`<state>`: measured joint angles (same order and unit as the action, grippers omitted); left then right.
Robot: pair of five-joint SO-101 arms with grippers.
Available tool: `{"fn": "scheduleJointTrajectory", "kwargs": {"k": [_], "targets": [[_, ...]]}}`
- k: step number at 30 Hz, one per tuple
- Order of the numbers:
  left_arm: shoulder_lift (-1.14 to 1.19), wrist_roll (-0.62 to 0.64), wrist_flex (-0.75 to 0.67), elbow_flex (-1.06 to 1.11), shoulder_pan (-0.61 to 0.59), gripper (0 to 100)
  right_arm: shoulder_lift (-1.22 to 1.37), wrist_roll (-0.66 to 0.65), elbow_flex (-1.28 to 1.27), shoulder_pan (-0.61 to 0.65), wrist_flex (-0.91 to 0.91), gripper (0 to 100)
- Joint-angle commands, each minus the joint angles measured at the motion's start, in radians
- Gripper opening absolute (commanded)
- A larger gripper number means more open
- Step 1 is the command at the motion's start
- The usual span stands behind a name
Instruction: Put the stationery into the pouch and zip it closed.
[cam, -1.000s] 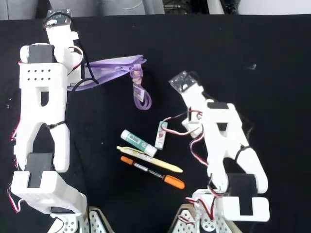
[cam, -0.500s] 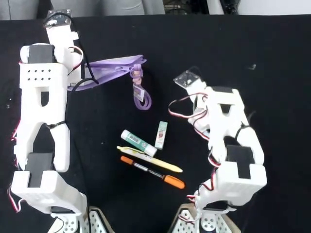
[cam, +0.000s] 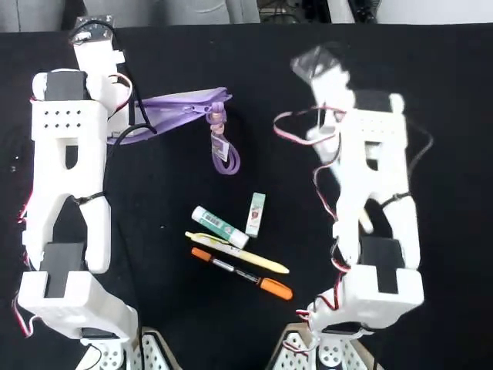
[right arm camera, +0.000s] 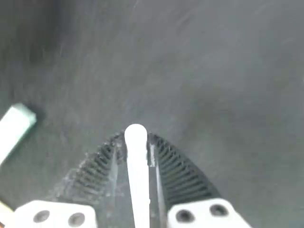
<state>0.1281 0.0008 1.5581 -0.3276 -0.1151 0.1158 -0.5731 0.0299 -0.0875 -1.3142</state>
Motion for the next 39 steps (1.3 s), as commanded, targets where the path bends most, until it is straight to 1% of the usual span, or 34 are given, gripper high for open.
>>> {"fn": "scheduleJointTrajectory", "kwargs": {"k": [1, 3, 7, 14, 16, 20, 25, 27, 29, 34, 37, 39], "targets": [[0.008, 0.005, 0.003, 0.022, 0.016, 3, -0.101, 0.140, 0.216, 0.095, -0.028, 1.1], [0.012, 0.005, 0.006, 0.018, 0.016, 3, -0.120, 0.186, 0.268, 0.141, -0.020, 1.1], [0.012, 0.005, 0.002, 0.018, 0.012, 3, -0.170, 0.221, 0.331, 0.233, 0.018, 1.1], [0.012, -0.003, 0.003, 0.018, 0.010, 3, -0.285, 0.288, 0.337, 0.342, 0.137, 1.1], [0.012, -0.026, 0.003, 0.018, 0.012, 3, -0.314, 0.293, 0.337, 0.365, 0.161, 1.1], [0.012, -0.029, 0.002, 0.016, 0.010, 3, -0.378, 0.295, 0.337, 0.413, 0.201, 1.1], [0.005, -0.029, 0.002, 0.016, 0.013, 3, -0.456, 0.301, 0.329, 0.522, 0.255, 1.1], [0.003, -0.028, 0.002, 0.012, 0.016, 3, -0.498, 0.328, 0.303, 0.565, 0.295, 1.1], [0.003, -0.028, 0.021, -0.027, 0.031, 3, -0.549, 0.328, 0.251, 0.597, 0.350, 1.1], [0.014, -0.028, 0.135, -0.194, 0.082, 3, -0.687, 0.334, 0.058, 0.606, 0.525, 1.1], [0.014, -0.014, 0.178, -0.263, 0.090, 3, -0.768, 0.338, -0.088, 0.612, 0.629, 1.1], [0.014, -0.015, 0.192, -0.278, 0.087, 3, -0.825, 0.373, -0.193, 0.631, 0.727, 1.1]]}}
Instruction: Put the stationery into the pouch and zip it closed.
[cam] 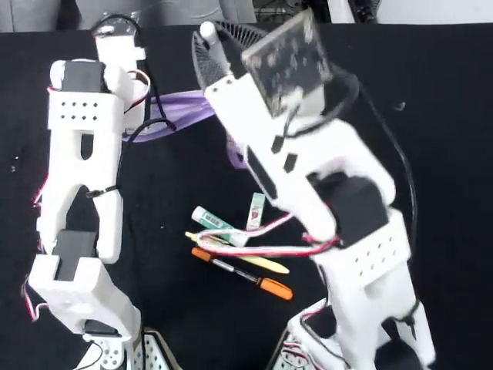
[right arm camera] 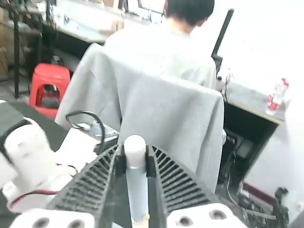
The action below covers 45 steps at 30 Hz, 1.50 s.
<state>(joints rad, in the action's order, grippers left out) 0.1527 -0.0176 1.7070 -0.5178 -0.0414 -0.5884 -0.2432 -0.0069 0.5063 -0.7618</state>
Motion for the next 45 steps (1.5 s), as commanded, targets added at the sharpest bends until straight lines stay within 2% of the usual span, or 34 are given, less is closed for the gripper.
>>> {"fn": "scheduleJointTrajectory", "kwargs": {"k": [1, 8, 19, 24, 30, 34, 45], "targets": [[-0.011, 0.003, 0.043, -0.088, 0.012, 3, -0.148, 0.066, -0.213, 0.044, 0.235, 1.1], [-0.011, 0.005, 0.037, -0.064, 0.012, 3, -0.288, 0.143, -0.561, 0.078, 0.603, 1.1], [-0.009, 0.005, 0.037, -0.064, 0.012, 3, -0.309, 0.141, -0.871, 0.098, 0.878, 1.1], [-0.006, 0.005, 0.037, -0.064, 0.010, 3, -0.312, 0.135, -0.825, 0.098, 0.885, 1.1], [0.080, 0.003, 0.035, -0.077, 0.010, 3, -0.378, 0.138, -0.684, 0.101, 0.740, 1.1], [0.132, 0.003, 0.043, -0.134, -0.005, 3, -0.443, 0.141, -0.697, 0.103, 0.658, 1.1], [0.144, 0.003, 0.052, -0.157, -0.030, 3, -0.492, 0.137, -0.983, 0.103, 0.847, 1.1]]}}
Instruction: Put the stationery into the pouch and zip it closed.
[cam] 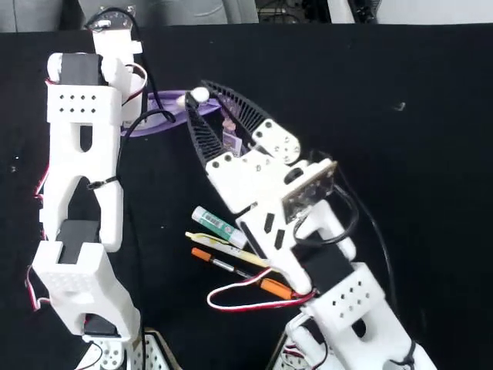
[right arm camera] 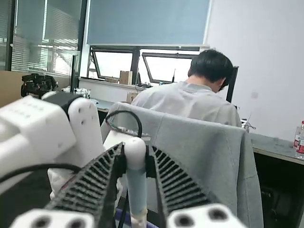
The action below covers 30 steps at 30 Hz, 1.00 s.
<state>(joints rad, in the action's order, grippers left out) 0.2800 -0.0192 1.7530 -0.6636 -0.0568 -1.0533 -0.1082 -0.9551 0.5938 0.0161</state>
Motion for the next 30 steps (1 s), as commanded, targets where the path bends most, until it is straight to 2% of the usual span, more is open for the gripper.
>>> {"fn": "scheduleJointTrajectory", "kwargs": {"k": [1, 6, 12, 16, 23, 26, 30], "targets": [[0.017, 0.005, 0.006, -0.012, -0.015, 3, -0.027, 0.002, -0.035, 0.015, 0.069, 1.1], [0.025, 0.005, 0.006, -0.015, -0.010, 3, -0.021, -0.002, 0.010, 0.015, 0.066, 1.1], [0.017, 0.005, 0.006, -0.012, -0.016, 3, -0.015, -0.005, -0.139, 0.015, 0.084, 1.1], [0.017, 0.008, 0.006, -0.012, -0.007, 3, 0.090, -0.005, -0.199, 0.011, 0.169, 1.8], [0.015, 0.011, 0.008, 0.015, -0.004, 3, 0.430, -0.044, -0.096, 0.011, 0.186, 23.1], [0.018, 0.006, 0.006, 0.028, -0.010, 3, 0.426, -0.044, -0.088, 0.012, 0.186, 29.9], [0.025, 0.005, 0.005, 0.025, -0.013, 3, 0.297, -0.044, -0.099, 0.009, 0.089, 29.3]]}}
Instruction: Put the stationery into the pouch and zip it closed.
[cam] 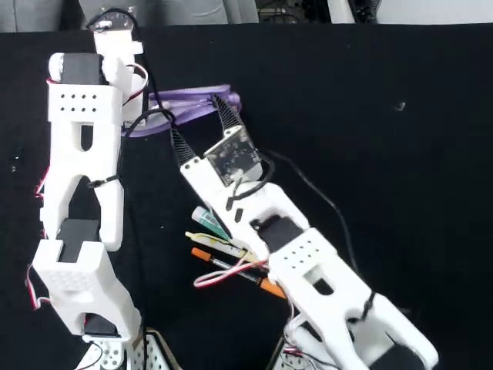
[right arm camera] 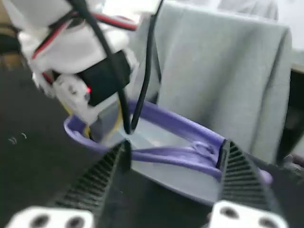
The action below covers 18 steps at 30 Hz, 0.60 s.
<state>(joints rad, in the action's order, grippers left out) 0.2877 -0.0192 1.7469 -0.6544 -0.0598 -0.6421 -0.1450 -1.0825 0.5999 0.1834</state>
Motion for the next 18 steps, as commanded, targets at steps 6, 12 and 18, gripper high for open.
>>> {"fn": "scheduleJointTrajectory", "kwargs": {"k": [6, 12, 18], "targets": [[0.017, 0.003, -0.009, 0.019, -0.061, 3, -0.423, -0.123, 0.073, 0.006, -0.497, 27.8], [0.017, 0.002, -0.012, 0.013, -0.173, 3, -0.545, -0.135, 0.148, 0.005, -0.898, 24.5], [0.018, -0.034, -0.040, 0.016, -0.262, 3, -0.447, -0.141, 0.099, 0.003, -1.054, 24.0]]}}
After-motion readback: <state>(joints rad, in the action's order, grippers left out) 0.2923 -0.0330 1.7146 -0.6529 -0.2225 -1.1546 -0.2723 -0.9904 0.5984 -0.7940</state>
